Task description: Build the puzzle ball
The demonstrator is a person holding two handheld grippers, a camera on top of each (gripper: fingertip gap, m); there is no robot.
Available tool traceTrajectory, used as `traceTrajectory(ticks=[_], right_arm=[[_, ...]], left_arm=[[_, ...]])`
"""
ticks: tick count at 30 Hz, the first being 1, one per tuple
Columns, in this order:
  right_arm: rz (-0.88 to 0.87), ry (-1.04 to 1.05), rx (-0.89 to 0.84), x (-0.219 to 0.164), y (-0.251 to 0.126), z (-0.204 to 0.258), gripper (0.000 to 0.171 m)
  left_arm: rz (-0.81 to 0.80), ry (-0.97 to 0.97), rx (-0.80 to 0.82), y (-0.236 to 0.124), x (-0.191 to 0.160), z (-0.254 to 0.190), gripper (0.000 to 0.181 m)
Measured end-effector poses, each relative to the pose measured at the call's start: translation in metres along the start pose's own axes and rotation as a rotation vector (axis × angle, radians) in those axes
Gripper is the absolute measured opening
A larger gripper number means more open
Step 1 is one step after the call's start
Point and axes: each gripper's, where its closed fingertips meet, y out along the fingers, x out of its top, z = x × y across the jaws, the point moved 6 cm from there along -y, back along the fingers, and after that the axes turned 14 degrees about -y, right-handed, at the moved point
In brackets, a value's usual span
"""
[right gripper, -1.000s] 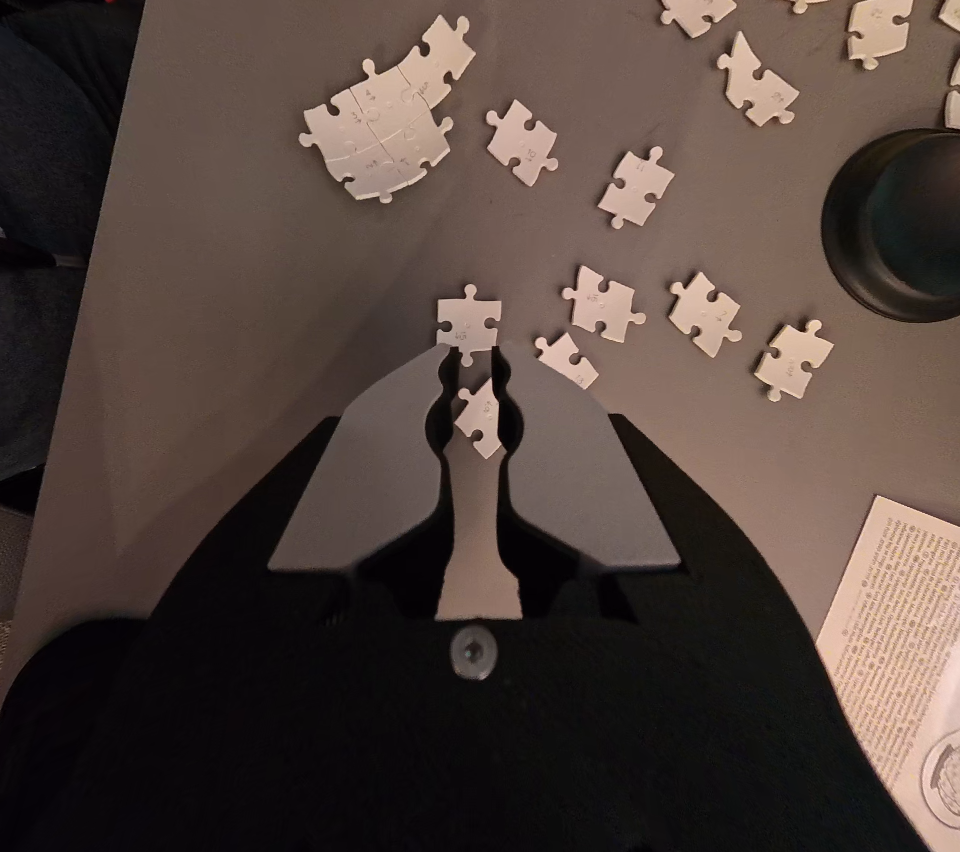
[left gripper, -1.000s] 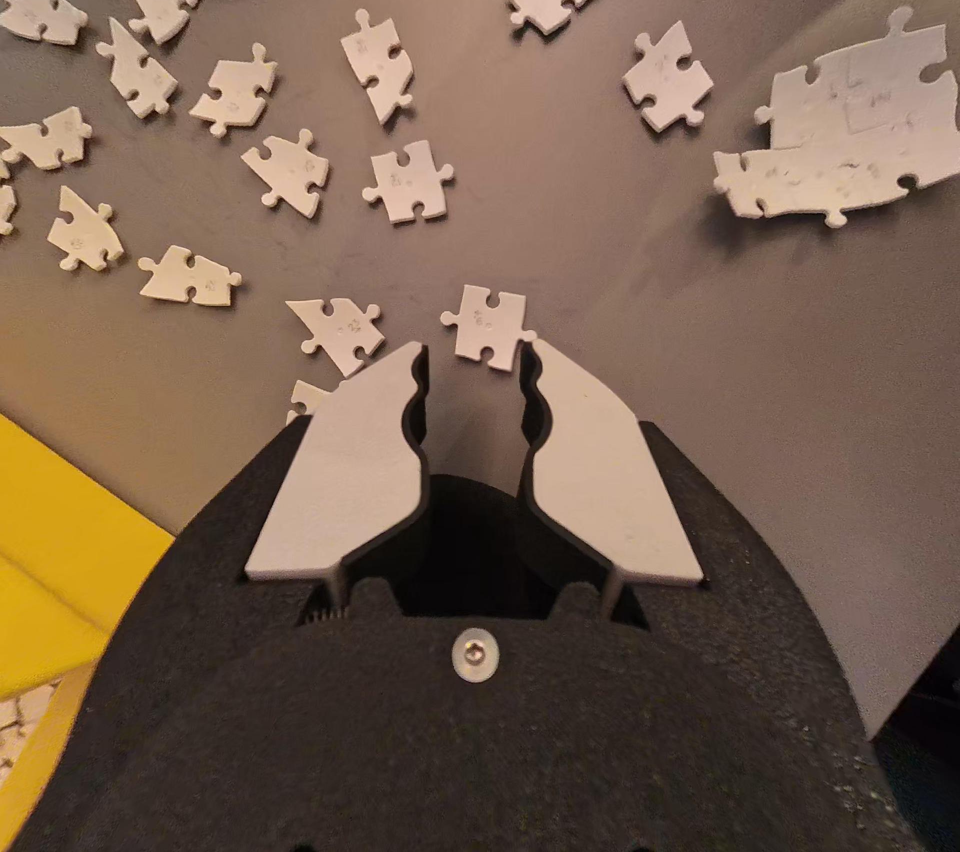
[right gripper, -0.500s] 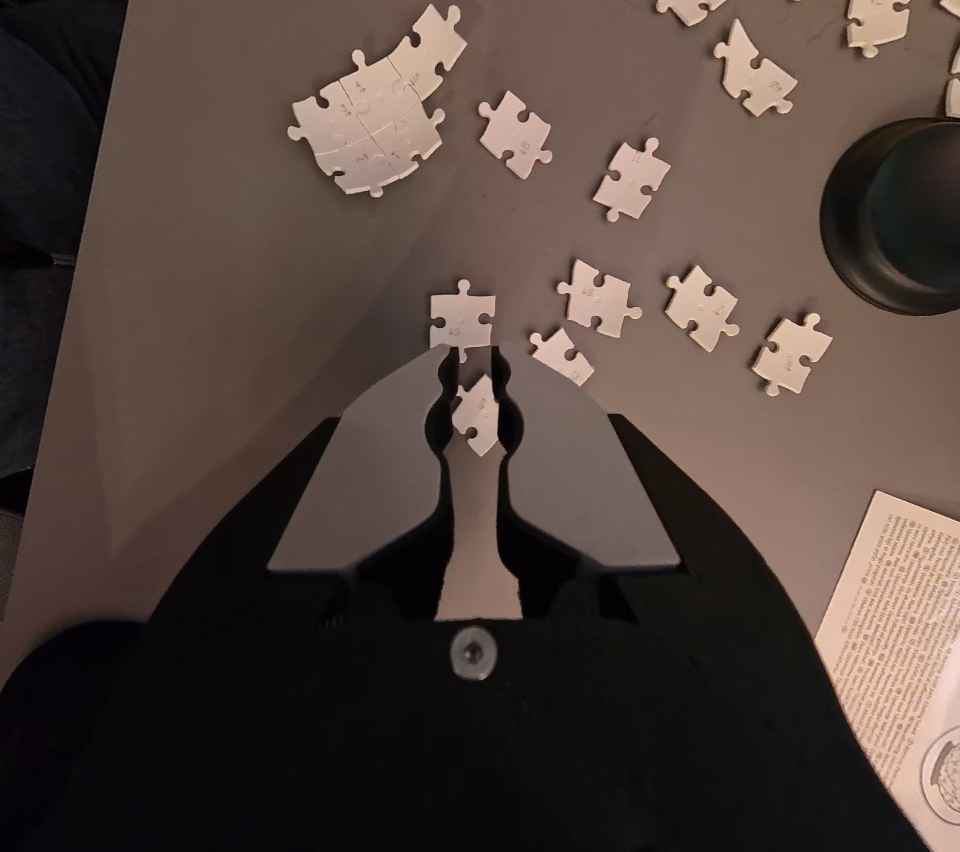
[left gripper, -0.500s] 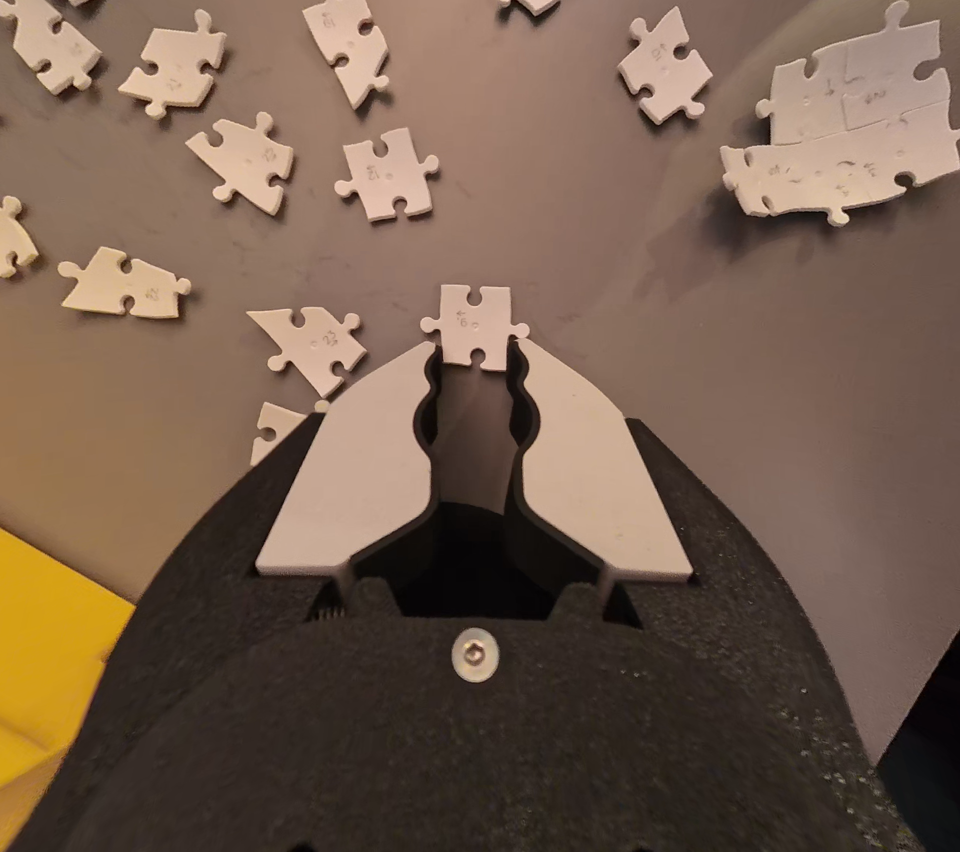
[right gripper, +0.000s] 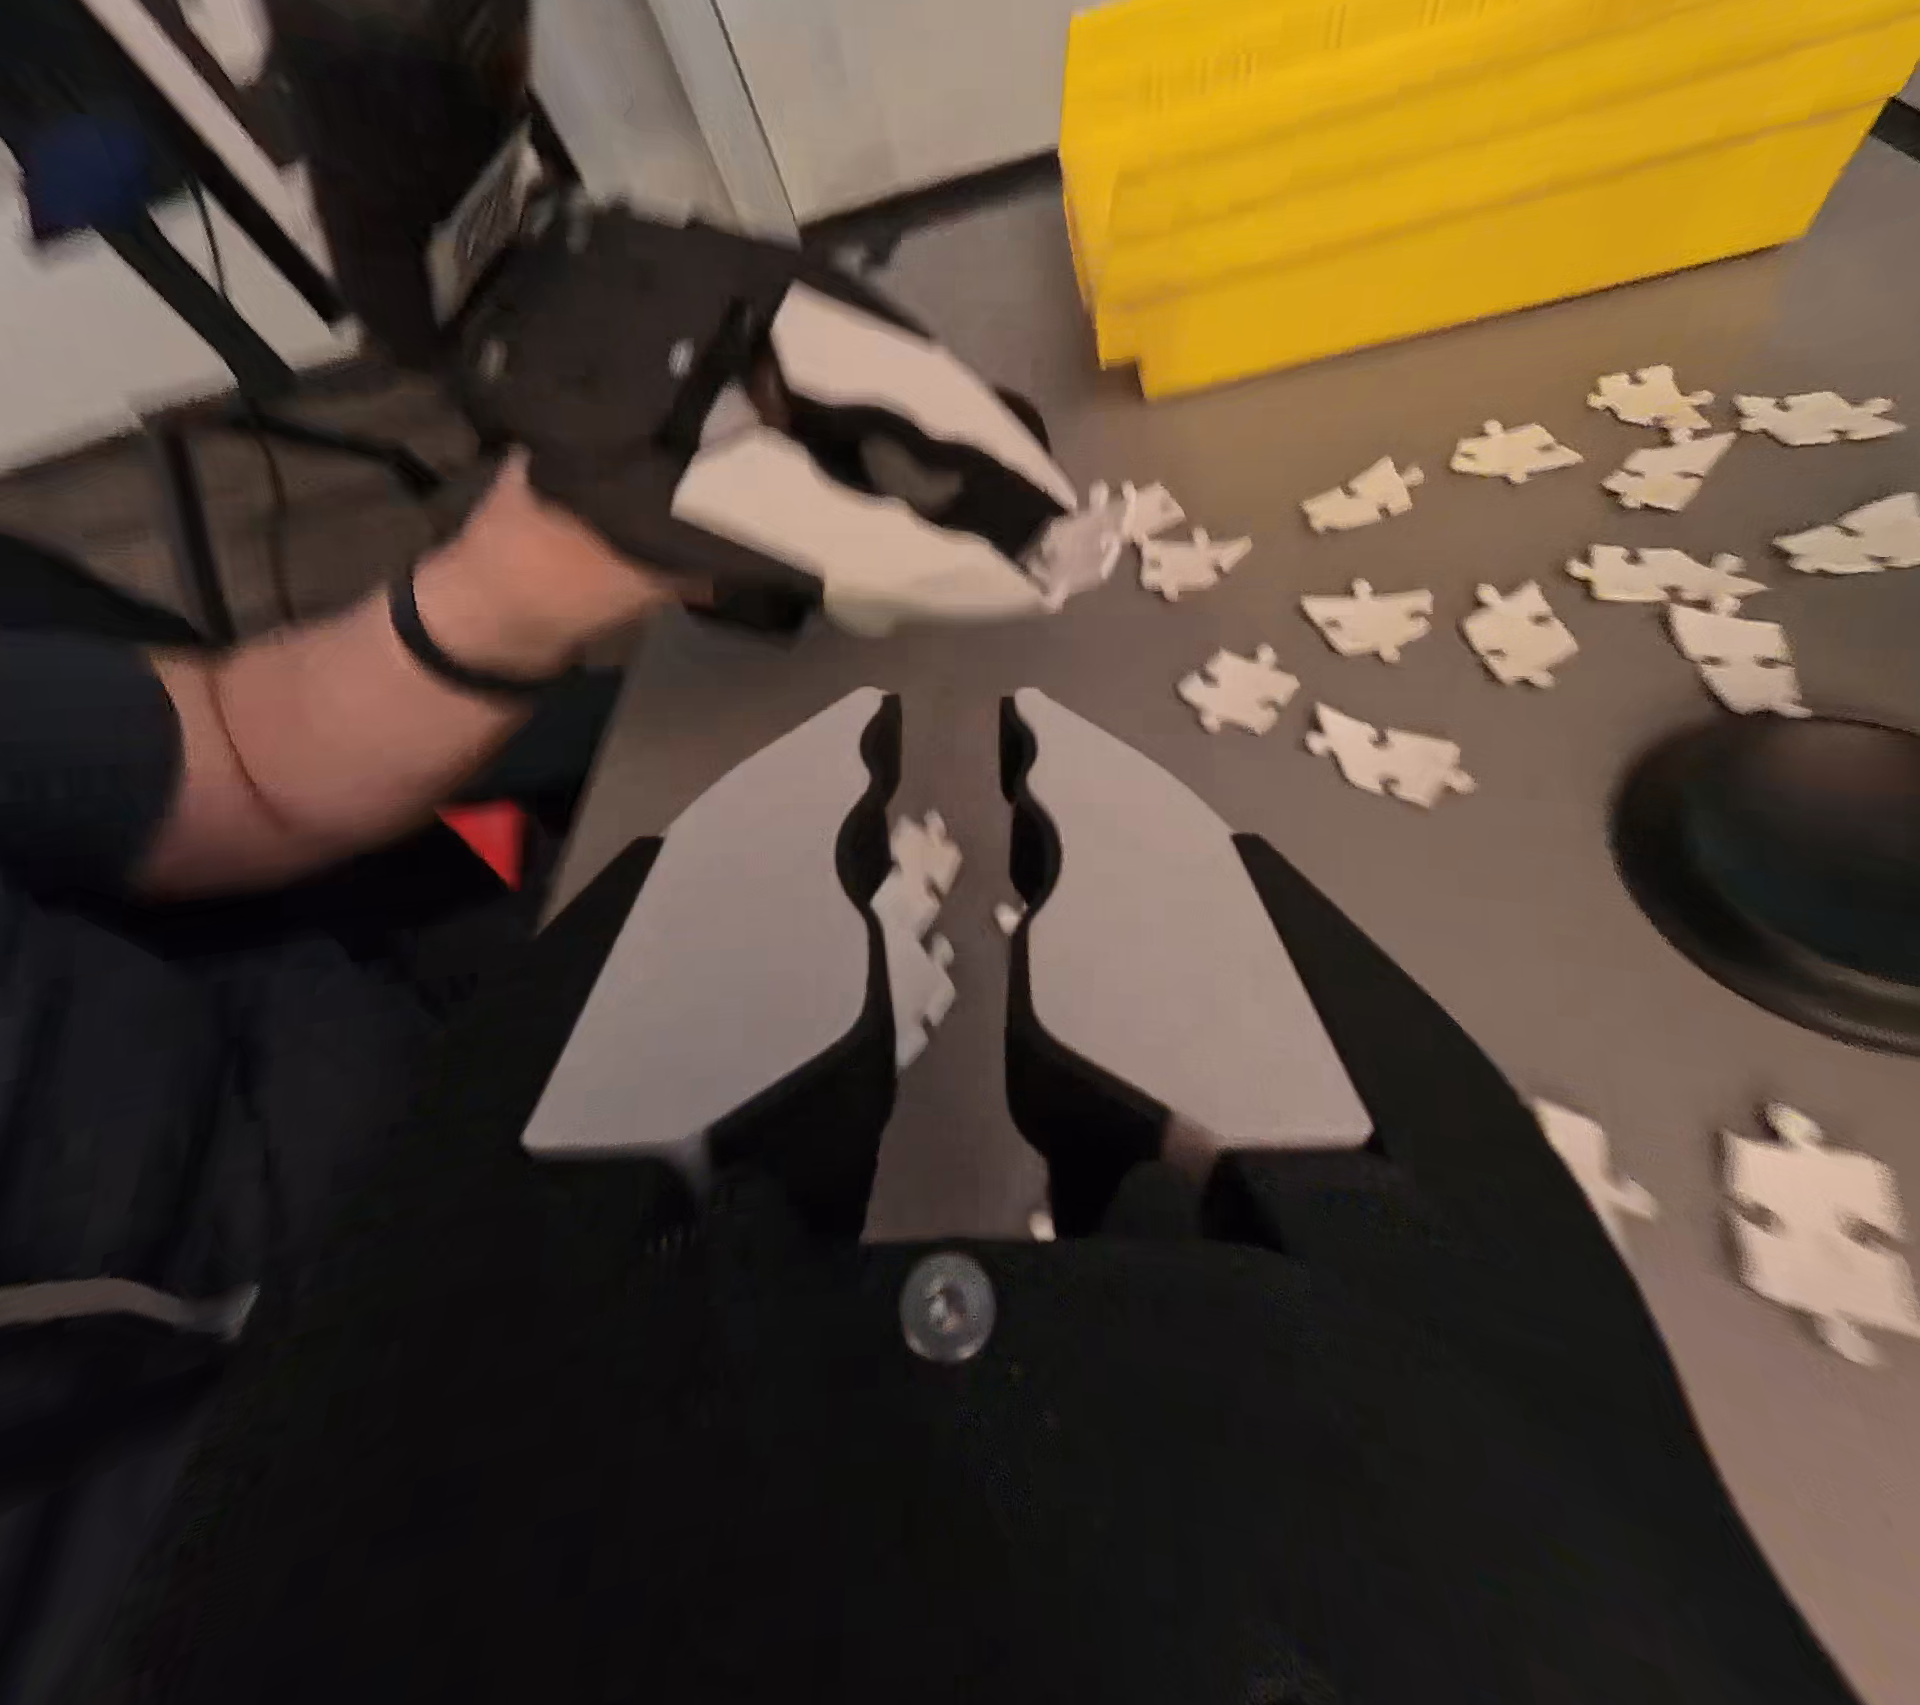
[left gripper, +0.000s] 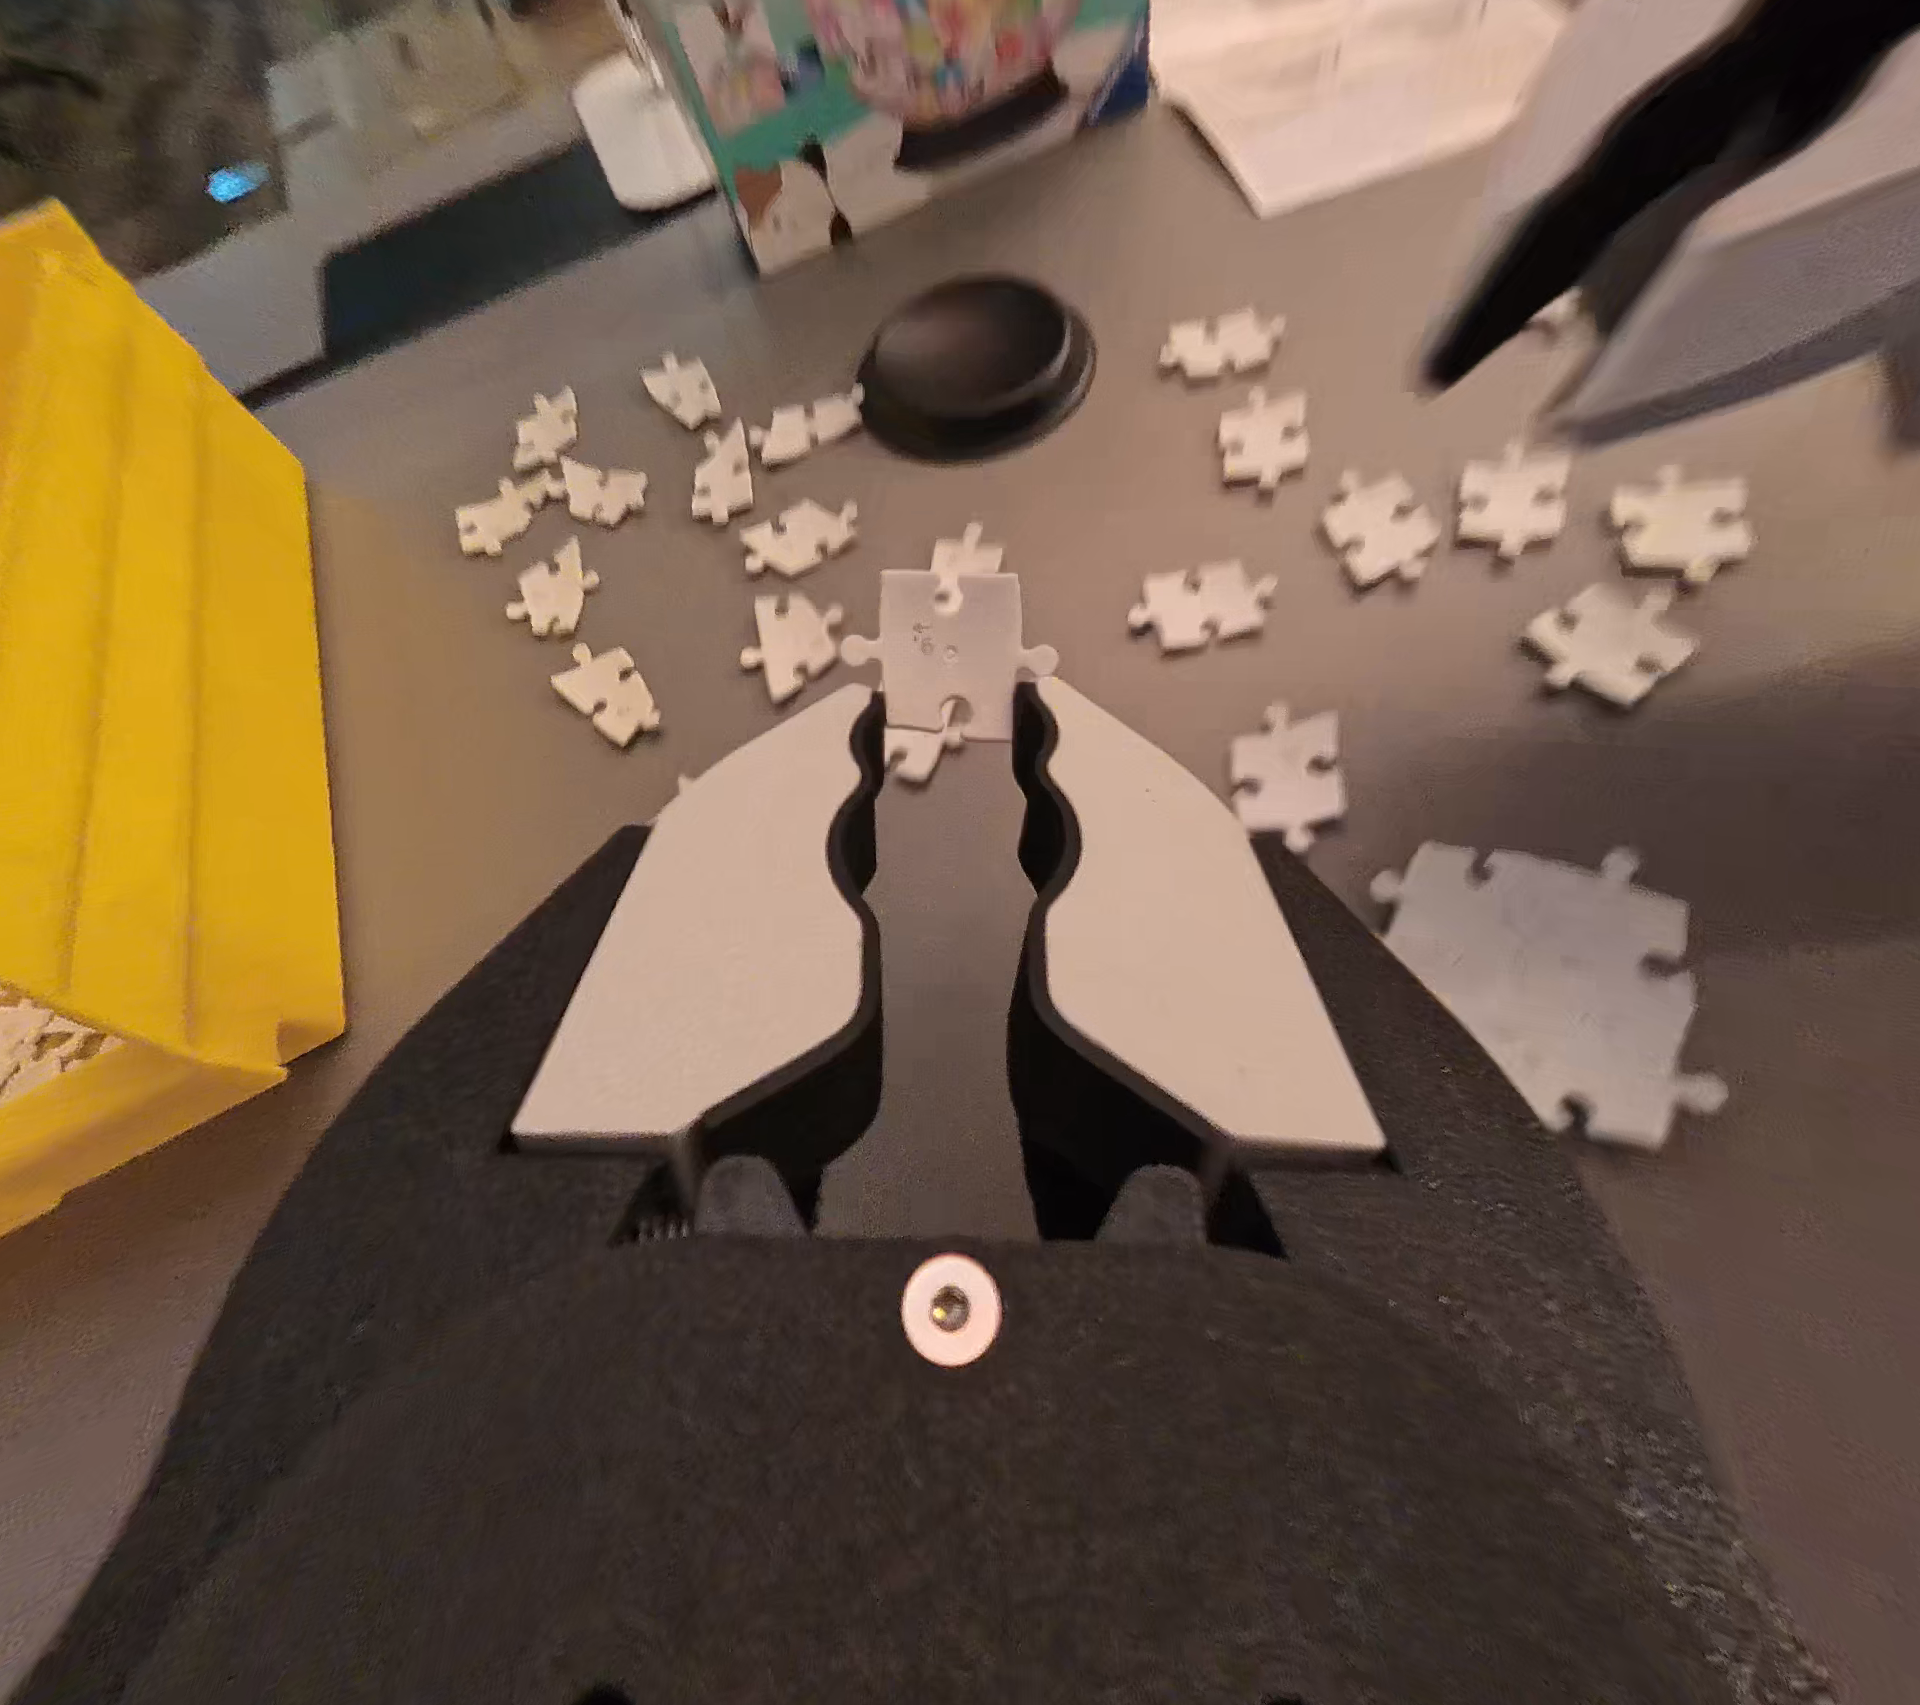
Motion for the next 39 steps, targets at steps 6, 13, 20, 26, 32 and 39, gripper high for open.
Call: traceTrajectory(ticks=[6, 13, 20, 26, 32, 39], right_arm=[[-0.179, 0.232, -0.129, 0.026, 0.018, -0.022, 0.023], [-0.183, 0.374, -0.015, 0.017, 0.042, -0.021, 0.014], [-0.216, 0.455, 0.090, 0.011, 0.048, -0.028, 0.003], [-0.141, 0.515, 0.265, 0.008, 0.038, -0.039, 0.003], [0.119, 0.417, 0.371, -0.004, 0.021, -0.041, 0.003], [0.354, 0.381, 0.417, -0.033, 0.020, -0.039, 0.003]], left_arm=[[-0.170, -0.005, 0.128, -0.012, 0.024, -0.021, 0.023], [-0.204, -0.002, 0.152, -0.020, 0.029, -0.020, 0.023], [-0.206, 0.028, 0.153, -0.021, 0.026, -0.016, 0.017], [-0.119, -0.097, -0.022, -0.019, 0.005, -0.017, 0.027], [-0.001, -0.294, -0.268, -0.015, -0.026, -0.015, 0.029], [0.135, -0.189, -0.294, -0.018, -0.050, -0.020, 0.041]])
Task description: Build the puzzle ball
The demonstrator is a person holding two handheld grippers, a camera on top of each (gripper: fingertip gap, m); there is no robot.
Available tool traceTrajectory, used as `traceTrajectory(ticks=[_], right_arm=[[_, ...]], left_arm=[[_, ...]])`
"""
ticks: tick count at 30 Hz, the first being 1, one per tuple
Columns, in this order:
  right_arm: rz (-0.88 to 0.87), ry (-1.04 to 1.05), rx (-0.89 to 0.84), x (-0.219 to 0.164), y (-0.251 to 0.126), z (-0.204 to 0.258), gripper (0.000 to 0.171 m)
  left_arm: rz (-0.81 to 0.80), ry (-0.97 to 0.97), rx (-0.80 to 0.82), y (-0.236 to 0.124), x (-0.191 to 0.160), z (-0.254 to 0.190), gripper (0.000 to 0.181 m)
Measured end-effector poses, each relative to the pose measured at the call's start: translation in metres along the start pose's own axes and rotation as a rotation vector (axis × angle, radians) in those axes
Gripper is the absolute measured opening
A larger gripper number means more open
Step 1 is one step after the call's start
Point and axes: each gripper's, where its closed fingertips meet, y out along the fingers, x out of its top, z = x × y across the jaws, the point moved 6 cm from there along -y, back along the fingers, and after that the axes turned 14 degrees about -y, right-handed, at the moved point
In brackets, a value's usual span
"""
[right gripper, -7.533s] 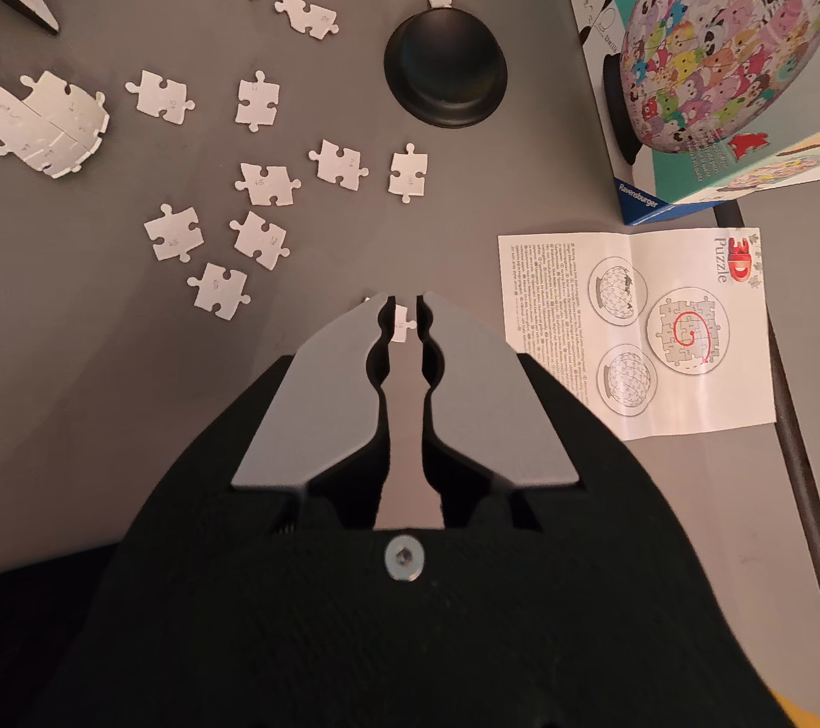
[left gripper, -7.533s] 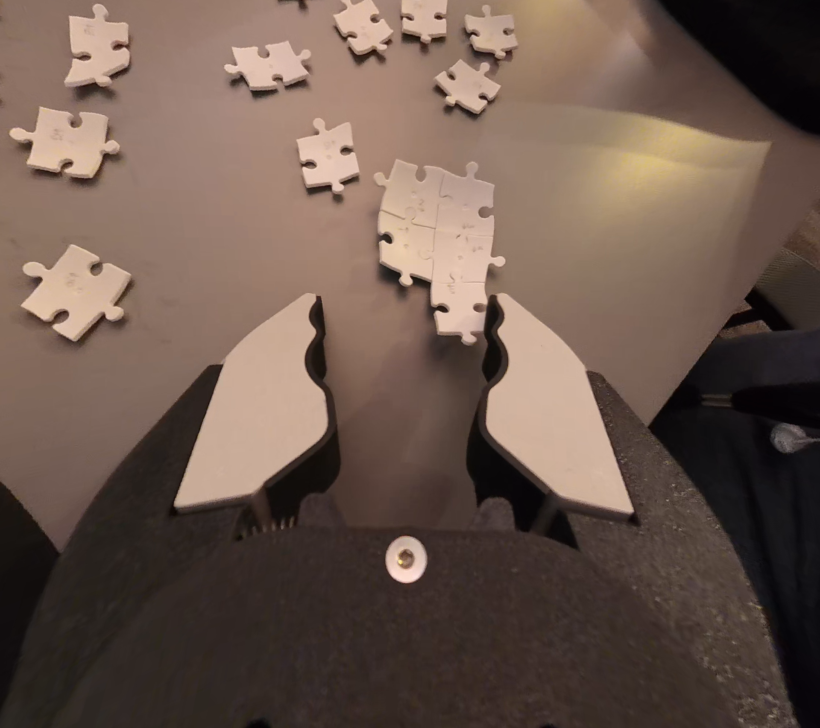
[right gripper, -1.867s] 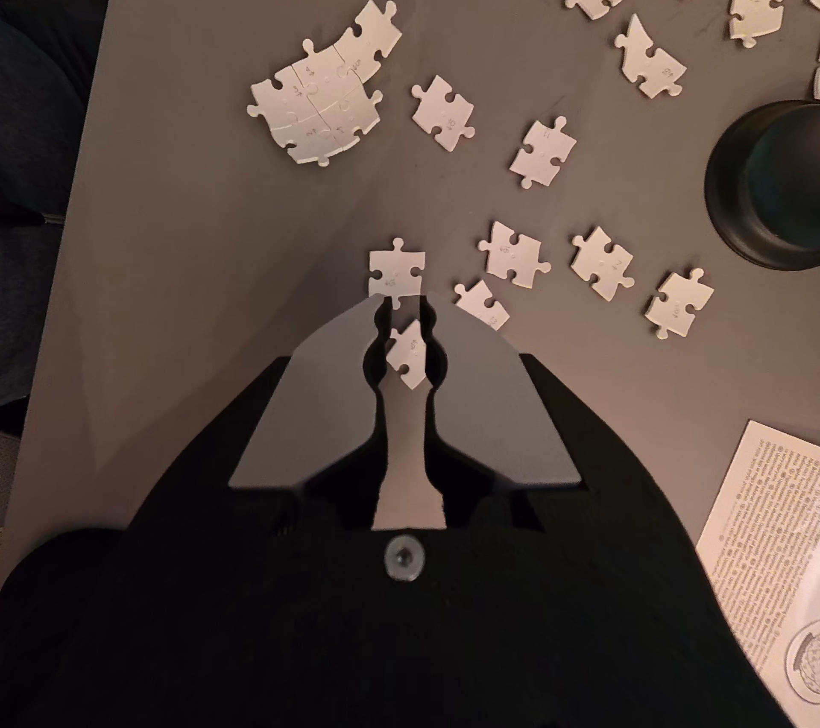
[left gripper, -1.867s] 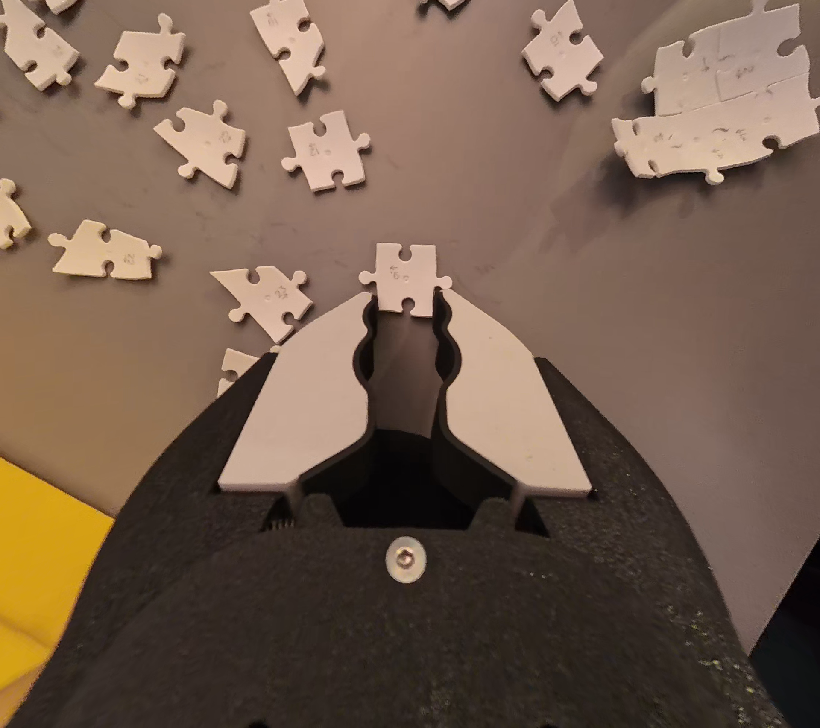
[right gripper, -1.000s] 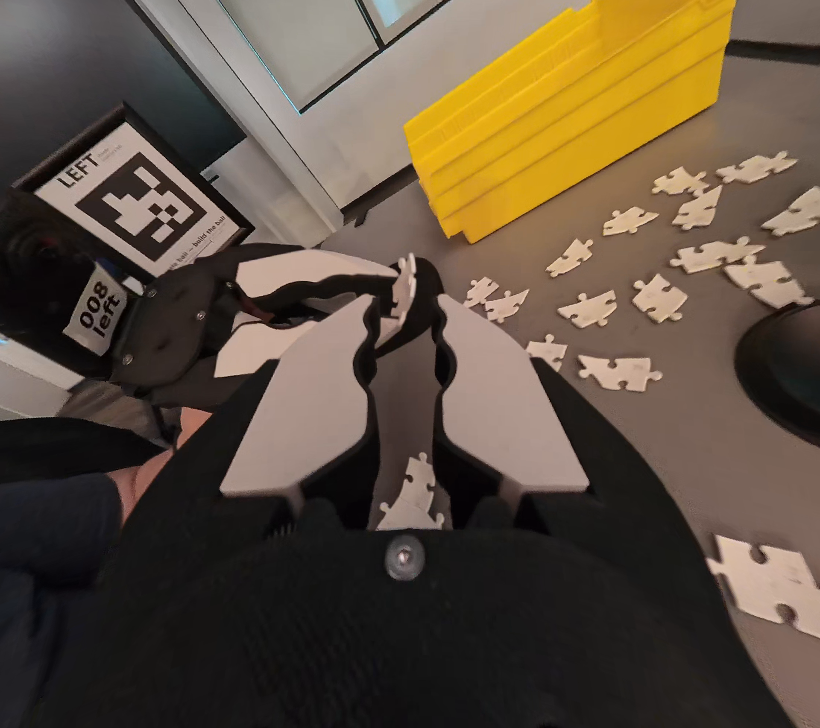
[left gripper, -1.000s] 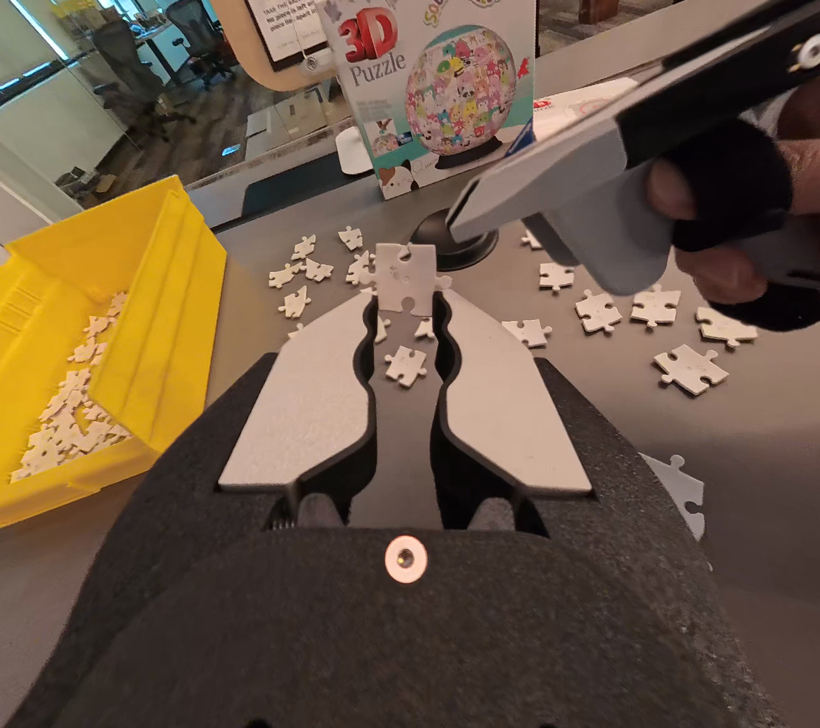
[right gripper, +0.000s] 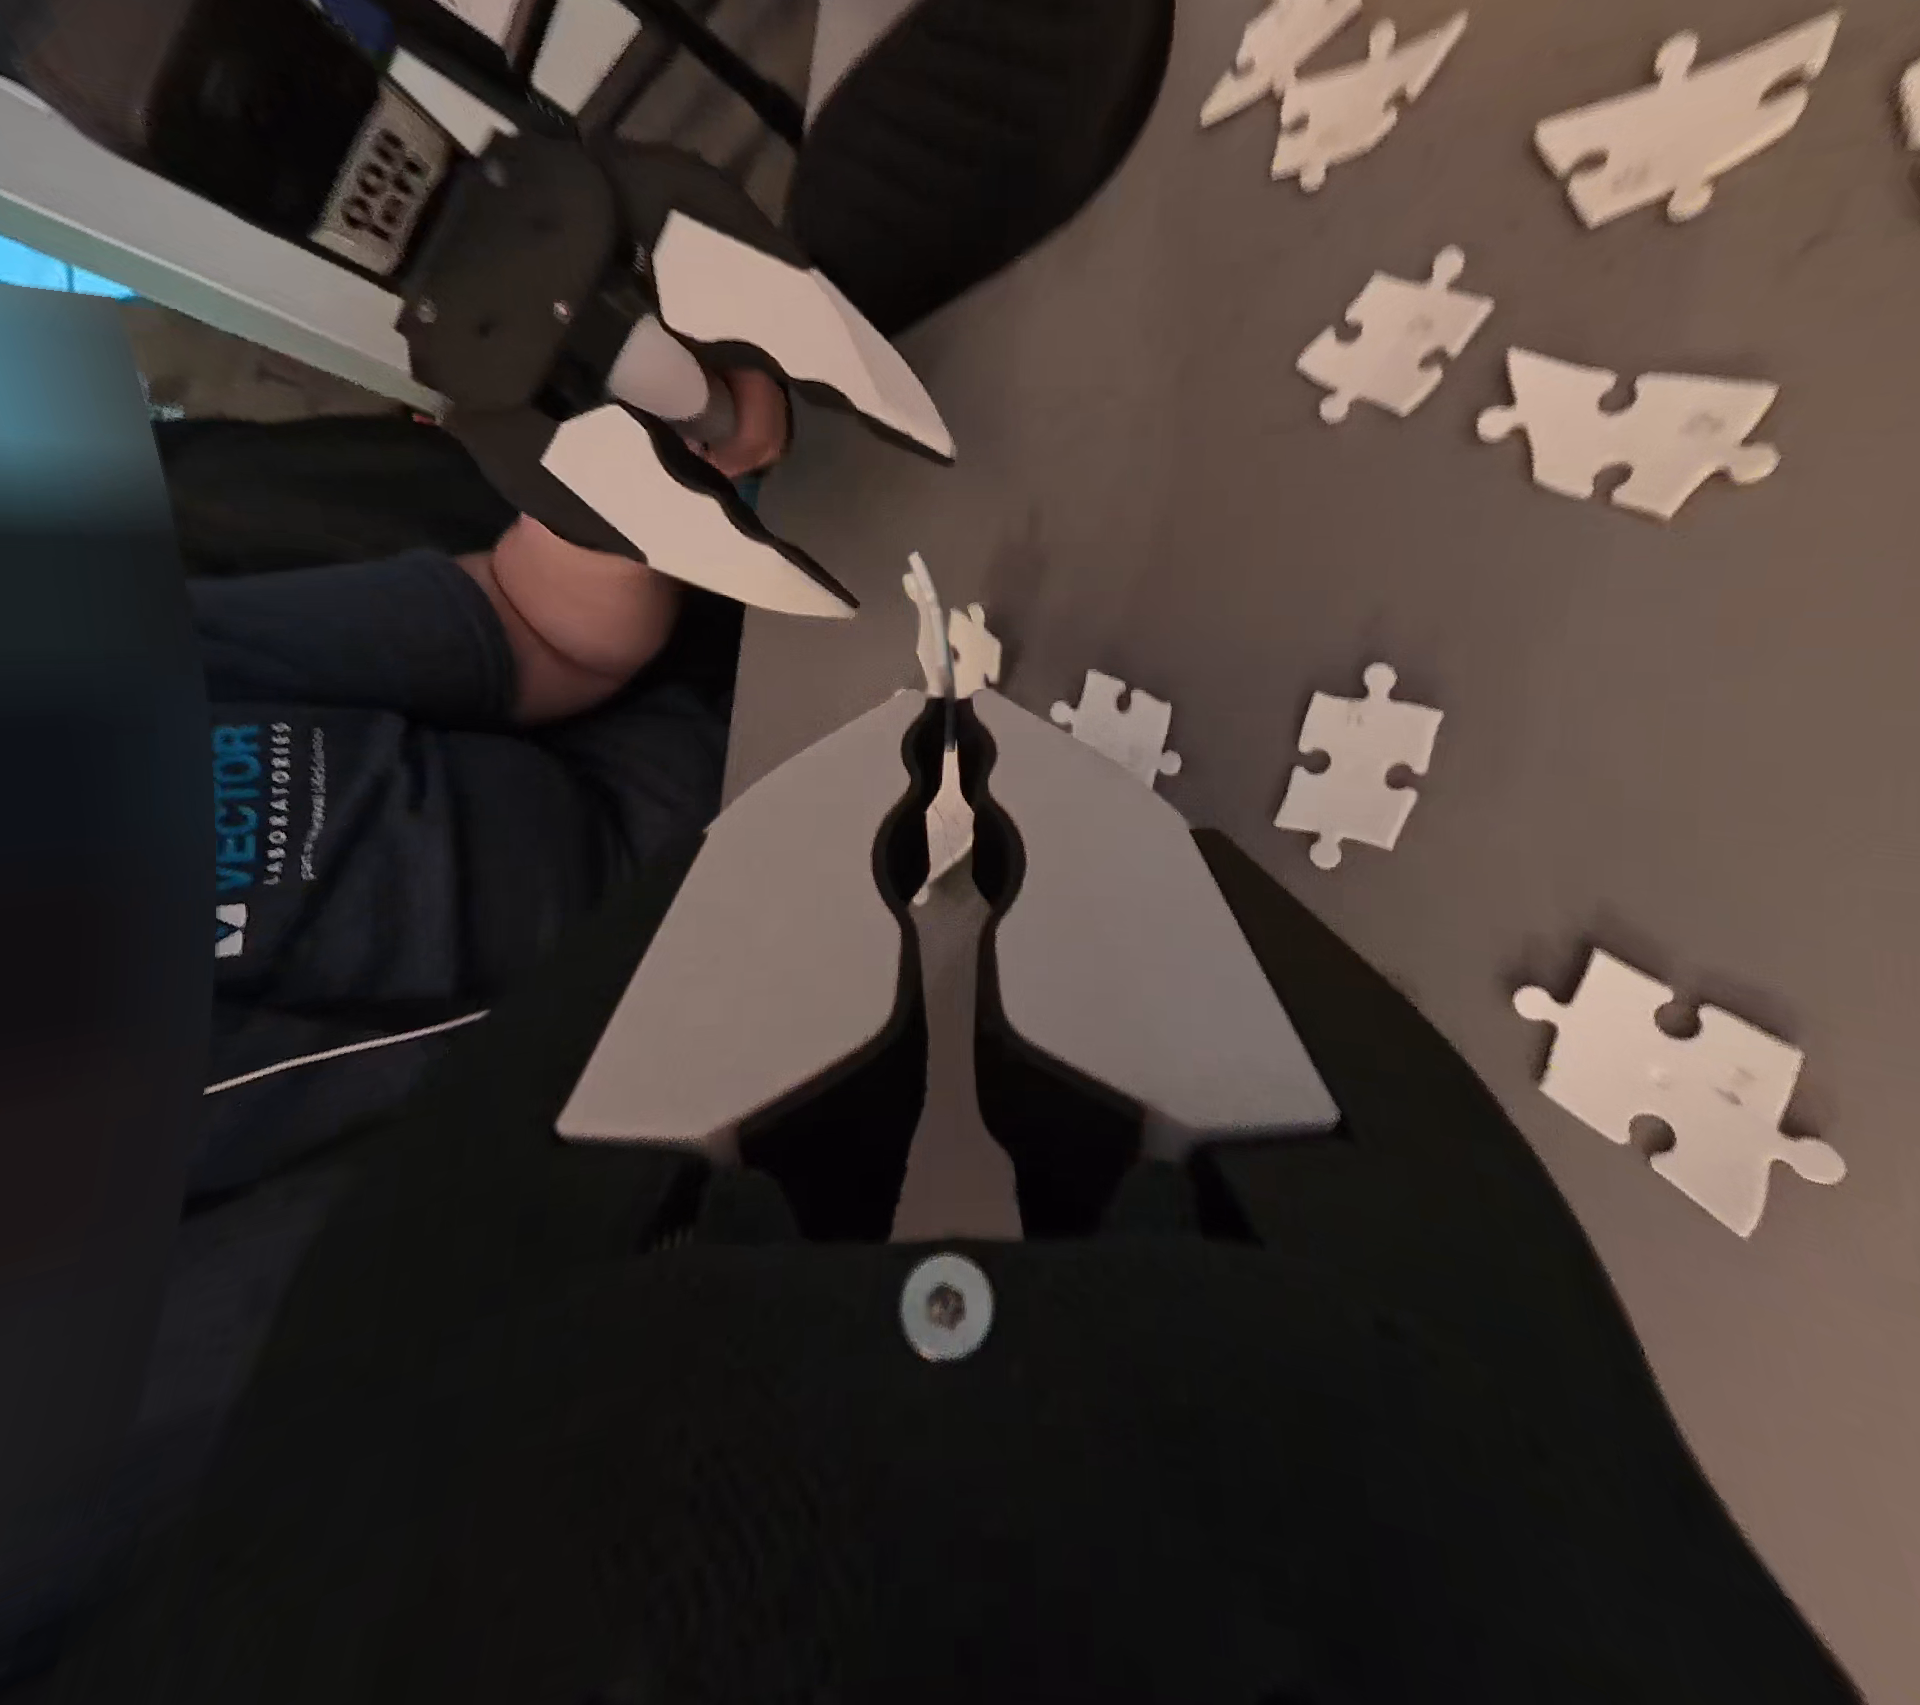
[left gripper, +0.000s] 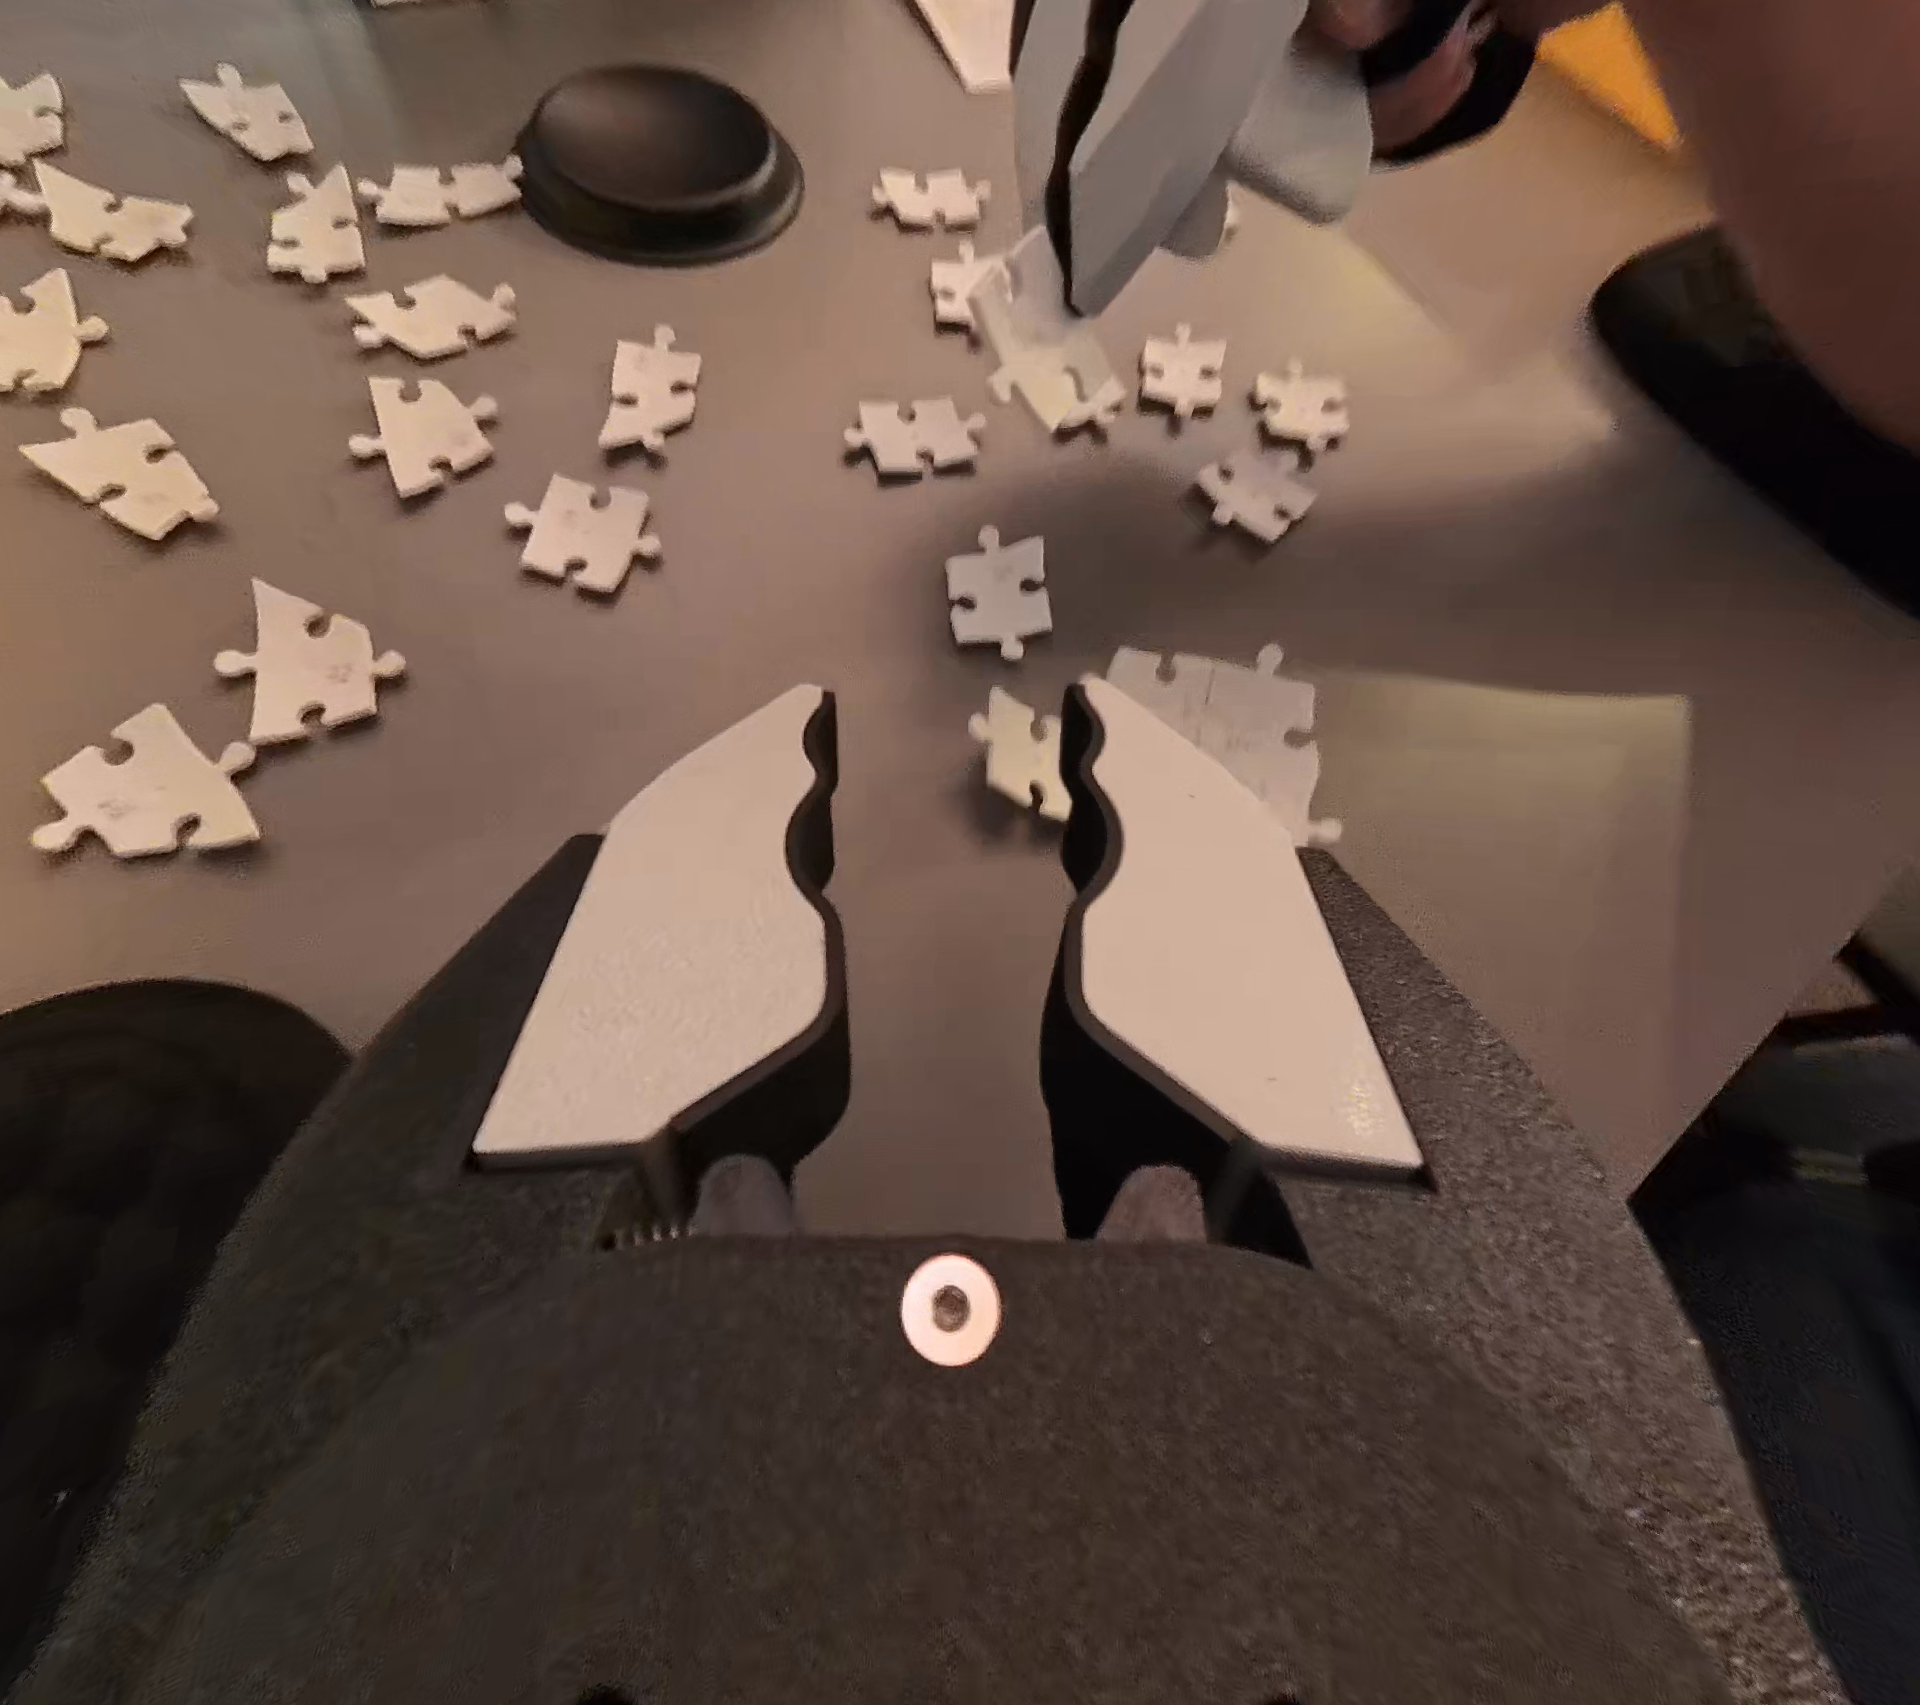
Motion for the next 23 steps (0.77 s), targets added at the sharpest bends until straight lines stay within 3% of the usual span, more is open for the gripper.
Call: traceTrajectory(ticks=[6, 23], right_arm=[[0.074, 0.023, 0.014, -0.010, 0.010, -0.005, 0.003], [0.175, 0.023, 0.038, -0.021, 0.029, 0.000, 0.003]], left_arm=[[0.096, 0.041, 0.070, 0.003, -0.014, 0.005, 0.042], [0.090, 0.030, 0.060, 0.006, -0.014, 0.005, 0.034]])
